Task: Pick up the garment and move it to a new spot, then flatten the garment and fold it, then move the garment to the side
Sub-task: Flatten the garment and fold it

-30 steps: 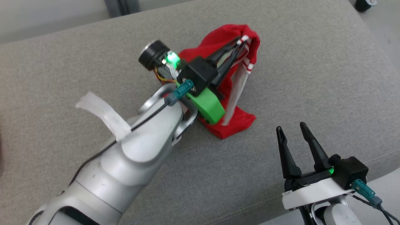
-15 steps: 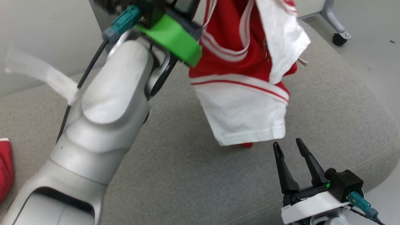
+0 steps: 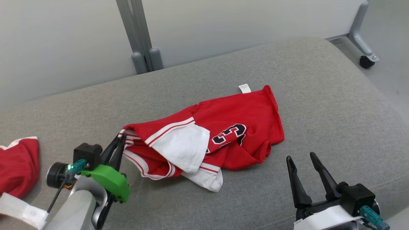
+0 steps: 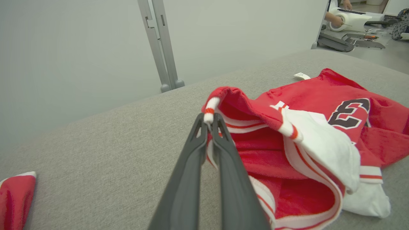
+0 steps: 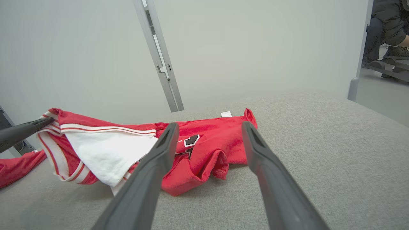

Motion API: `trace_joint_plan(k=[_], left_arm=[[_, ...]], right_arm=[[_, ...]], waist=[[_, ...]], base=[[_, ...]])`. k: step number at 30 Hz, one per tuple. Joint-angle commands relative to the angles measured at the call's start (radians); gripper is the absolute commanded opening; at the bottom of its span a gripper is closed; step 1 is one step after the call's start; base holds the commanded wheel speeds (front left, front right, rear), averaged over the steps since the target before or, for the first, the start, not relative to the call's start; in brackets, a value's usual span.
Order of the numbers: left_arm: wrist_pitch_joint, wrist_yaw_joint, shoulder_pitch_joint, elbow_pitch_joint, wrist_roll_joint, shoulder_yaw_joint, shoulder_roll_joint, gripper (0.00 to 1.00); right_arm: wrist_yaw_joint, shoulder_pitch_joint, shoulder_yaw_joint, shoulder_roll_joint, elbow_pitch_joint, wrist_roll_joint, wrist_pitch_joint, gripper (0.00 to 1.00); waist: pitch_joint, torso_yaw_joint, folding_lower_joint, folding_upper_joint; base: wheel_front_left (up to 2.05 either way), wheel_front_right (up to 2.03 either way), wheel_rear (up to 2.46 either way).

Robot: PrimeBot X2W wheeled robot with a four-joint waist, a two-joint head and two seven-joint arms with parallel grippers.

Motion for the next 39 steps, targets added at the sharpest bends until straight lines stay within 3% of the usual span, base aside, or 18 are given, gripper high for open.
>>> trace_joint_plan(k=[1,2,4,5,9,15,21,29,39], left_arm=[[0.000,0.021,0.027,-0.013,0.017,0.024,0.016,0.00],[0.000,0.029,0.042,-0.022,0.029,0.037,0.022,0.11],[0.000,0.039,0.074,-0.034,0.029,0.071,0.013,0.43],[0.000,0.039,0.083,-0.045,0.036,0.085,0.007,1.00],[0.000,0.059,0.112,-0.122,0.069,0.153,-0.018,1.00],[0.000,0.127,0.250,-0.311,0.171,0.231,-0.087,1.00],[0.000,0.093,0.403,-0.410,0.249,0.194,-0.174,1.00],[0.000,-0.002,0.383,-0.260,0.276,0.058,-0.234,1.00],[0.000,-0.027,0.225,-0.053,0.099,-0.116,-0.249,1.00]], right_arm=[[0.000,0.013,-0.005,-0.001,0.002,-0.013,-0.003,1.00],[0.000,0.015,-0.006,-0.001,0.004,-0.016,-0.003,1.00],[0.000,0.018,-0.009,-0.001,0.005,-0.021,-0.003,1.00],[0.000,0.019,-0.012,-0.001,0.005,-0.026,-0.003,1.00],[0.000,0.021,-0.010,-0.001,0.005,-0.034,-0.003,1.00],[0.000,0.029,-0.020,-0.001,-0.003,-0.034,-0.003,1.00],[0.000,0.039,-0.035,-0.001,0.002,-0.041,-0.003,1.00],[0.000,0.018,-0.018,-0.001,0.003,-0.048,-0.003,1.00],[0.000,-0.003,-0.017,-0.001,-0.001,-0.072,-0.003,1.00]], waist=[[0.005,0.012,0.0001,0.0000],[0.007,0.018,0.0001,0.0000],[0.009,0.032,0.0001,0.0000],[0.010,0.040,0.0001,0.0000],[0.011,0.066,0.0001,0.0000],[0.011,0.095,0.0001,0.0000],[0.007,0.137,0.0001,0.0000],[0.006,0.149,0.0001,0.0000],[0.050,0.098,0.0001,0.0000]], base=[[0.00,0.00,0.00],[0.00,0.00,0.00],[0.00,0.00,0.00],[0.00,0.00,0.00],[0.00,0.00,0.00],[0.00,0.00,0.00],[0.00,0.00,0.00],[0.00,0.00,0.00],[0.00,0.00,0.00]])
